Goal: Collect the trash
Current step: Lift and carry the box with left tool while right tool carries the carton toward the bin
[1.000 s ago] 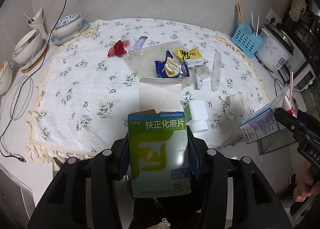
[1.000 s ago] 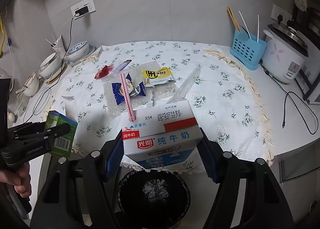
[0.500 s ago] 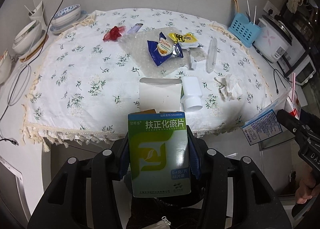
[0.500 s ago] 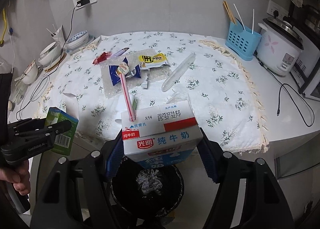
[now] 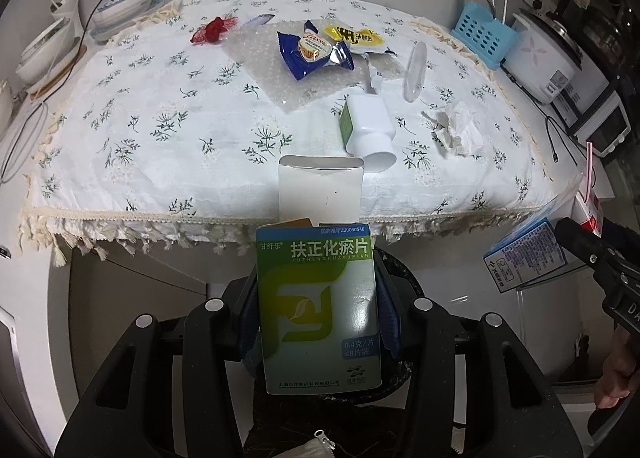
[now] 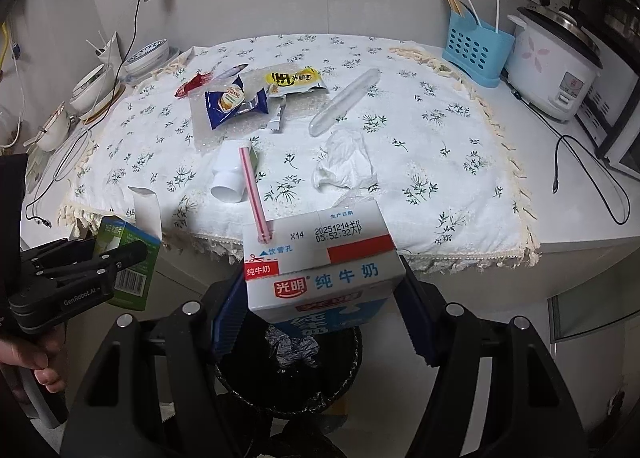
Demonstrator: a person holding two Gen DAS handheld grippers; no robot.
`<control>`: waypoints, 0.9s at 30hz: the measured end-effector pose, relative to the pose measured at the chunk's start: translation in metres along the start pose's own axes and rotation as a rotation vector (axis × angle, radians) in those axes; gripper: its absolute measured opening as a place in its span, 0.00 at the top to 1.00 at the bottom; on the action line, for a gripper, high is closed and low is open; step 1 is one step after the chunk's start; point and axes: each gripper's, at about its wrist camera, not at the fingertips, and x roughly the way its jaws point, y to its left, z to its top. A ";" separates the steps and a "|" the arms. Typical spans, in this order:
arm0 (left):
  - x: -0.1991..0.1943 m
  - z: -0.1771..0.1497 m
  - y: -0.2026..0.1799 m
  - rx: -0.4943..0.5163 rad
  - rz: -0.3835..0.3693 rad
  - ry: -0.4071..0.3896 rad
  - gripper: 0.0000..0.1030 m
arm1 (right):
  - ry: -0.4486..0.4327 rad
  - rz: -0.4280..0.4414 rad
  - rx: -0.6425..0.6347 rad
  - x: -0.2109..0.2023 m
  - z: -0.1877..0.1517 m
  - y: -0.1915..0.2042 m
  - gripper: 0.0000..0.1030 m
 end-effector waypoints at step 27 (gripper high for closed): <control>0.070 -0.037 -0.005 0.024 0.022 0.050 0.54 | 0.062 0.008 0.023 0.071 -0.054 -0.008 0.37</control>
